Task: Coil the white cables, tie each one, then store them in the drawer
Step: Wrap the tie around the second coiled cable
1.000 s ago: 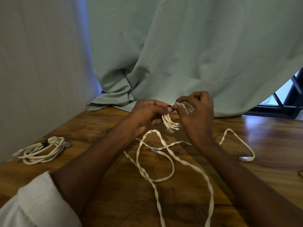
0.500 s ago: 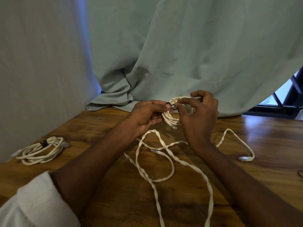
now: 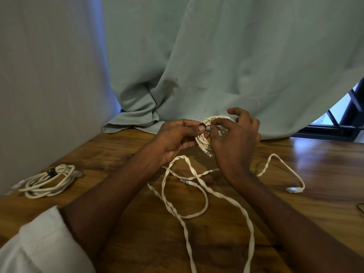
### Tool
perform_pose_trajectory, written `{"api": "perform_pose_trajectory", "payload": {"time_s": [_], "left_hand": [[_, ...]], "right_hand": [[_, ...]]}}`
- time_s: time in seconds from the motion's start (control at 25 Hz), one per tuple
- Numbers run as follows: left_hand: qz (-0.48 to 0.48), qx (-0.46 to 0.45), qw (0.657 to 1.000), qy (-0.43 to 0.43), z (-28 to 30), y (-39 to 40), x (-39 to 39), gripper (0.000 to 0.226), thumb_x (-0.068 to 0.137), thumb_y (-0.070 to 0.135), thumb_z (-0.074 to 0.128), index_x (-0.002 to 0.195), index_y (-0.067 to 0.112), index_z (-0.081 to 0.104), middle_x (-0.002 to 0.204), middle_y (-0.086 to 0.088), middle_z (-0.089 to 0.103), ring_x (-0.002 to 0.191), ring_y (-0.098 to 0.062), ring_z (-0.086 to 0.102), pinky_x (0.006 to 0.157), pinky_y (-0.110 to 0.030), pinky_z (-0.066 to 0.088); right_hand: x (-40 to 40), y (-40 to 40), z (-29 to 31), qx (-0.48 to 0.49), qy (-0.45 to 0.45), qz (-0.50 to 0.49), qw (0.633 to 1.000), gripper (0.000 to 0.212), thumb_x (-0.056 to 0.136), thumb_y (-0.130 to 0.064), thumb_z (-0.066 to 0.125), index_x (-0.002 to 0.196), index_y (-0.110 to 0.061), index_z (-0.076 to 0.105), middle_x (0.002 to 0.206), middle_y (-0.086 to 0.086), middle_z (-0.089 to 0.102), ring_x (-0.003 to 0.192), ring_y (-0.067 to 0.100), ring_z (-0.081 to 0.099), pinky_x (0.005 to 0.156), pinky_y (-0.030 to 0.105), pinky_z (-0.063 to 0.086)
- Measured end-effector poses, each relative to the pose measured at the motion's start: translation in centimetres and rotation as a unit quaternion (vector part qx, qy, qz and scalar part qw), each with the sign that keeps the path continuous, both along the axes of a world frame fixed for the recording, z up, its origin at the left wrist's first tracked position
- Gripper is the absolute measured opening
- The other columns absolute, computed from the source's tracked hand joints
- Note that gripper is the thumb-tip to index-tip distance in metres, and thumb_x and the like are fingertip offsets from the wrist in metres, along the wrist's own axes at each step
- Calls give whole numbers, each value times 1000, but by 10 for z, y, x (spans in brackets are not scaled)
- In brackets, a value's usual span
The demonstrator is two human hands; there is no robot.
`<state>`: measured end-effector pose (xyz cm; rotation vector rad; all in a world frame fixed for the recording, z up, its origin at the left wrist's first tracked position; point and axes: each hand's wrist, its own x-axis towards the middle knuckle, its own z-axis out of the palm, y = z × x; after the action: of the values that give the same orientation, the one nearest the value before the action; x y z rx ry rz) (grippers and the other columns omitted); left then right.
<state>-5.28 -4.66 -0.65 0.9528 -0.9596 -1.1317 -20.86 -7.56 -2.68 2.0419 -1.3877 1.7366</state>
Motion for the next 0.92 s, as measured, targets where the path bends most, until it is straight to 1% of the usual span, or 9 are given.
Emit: {"api": "perform_pose_trajectory", "payload": {"time_s": [0.16, 0.24, 0.36, 0.48, 0.6, 0.72, 0.8, 0.92], "left_hand": [[-7, -10, 1000, -2, 1, 1, 0, 20, 86, -5, 76, 105, 0, 73, 99, -16, 80, 90, -25, 79, 76, -33, 64], [-13, -17, 1000, -10, 3, 2, 1, 24, 86, -5, 76, 109, -1, 73, 103, -17, 79, 93, -25, 79, 79, -34, 64], [2, -21, 1000, -12, 4, 2, 2, 27, 84, -7, 77, 110, -2, 73, 101, -16, 79, 90, -24, 79, 74, -31, 64], [12, -15, 1000, -14, 3, 3, 1, 23, 85, -8, 76, 106, -2, 74, 95, -15, 80, 85, -23, 80, 70, -29, 63], [8, -10, 1000, -1, 1, 2, 1, 23, 86, -8, 75, 108, -4, 73, 96, -17, 80, 86, -25, 80, 71, -31, 64], [5, -10, 1000, 19, 0, 0, 3, 34, 86, -6, 76, 119, -8, 70, 105, -21, 78, 93, -28, 79, 76, -34, 64], [1, -9, 999, 35, 0, -1, 2, 34, 86, -7, 75, 120, -8, 69, 104, -22, 78, 91, -28, 79, 75, -34, 64], [-15, -11, 999, 48, 1, 0, 1, 33, 89, -9, 71, 121, -8, 68, 104, -24, 77, 89, -28, 80, 74, -34, 64]], "right_hand": [[-3, -1, 4, -26, 17, 2, 1000, 18, 89, -33, 71, 104, -27, 80, 134, -3, 57, 124, 22, 47, 93, 40, 39], [-6, -3, 7, -51, 49, -10, 997, 19, 91, -35, 68, 104, -25, 78, 131, 1, 56, 121, 24, 47, 91, 39, 37], [-8, -7, 9, -93, 124, -42, 987, 22, 95, -35, 60, 103, -20, 74, 130, 6, 57, 121, 27, 48, 93, 43, 37], [-9, -10, 10, -90, 162, -47, 982, 21, 95, -36, 60, 102, -22, 74, 138, 5, 55, 128, 27, 46, 98, 47, 36], [-9, -10, 9, -86, 152, -16, 984, 18, 92, -36, 66, 102, -25, 77, 146, 3, 53, 135, 26, 44, 102, 48, 36], [-8, -7, 7, -66, 113, 30, 991, 19, 88, -37, 73, 104, -26, 77, 146, 2, 53, 135, 24, 46, 103, 48, 37], [-7, -5, 5, -64, 95, 45, 992, 16, 86, -30, 76, 101, -25, 77, 142, 1, 56, 132, 24, 49, 103, 48, 39], [-5, -3, 4, -64, 75, 36, 994, 14, 86, -21, 76, 100, -23, 78, 137, 0, 59, 129, 24, 52, 101, 48, 41]]}}
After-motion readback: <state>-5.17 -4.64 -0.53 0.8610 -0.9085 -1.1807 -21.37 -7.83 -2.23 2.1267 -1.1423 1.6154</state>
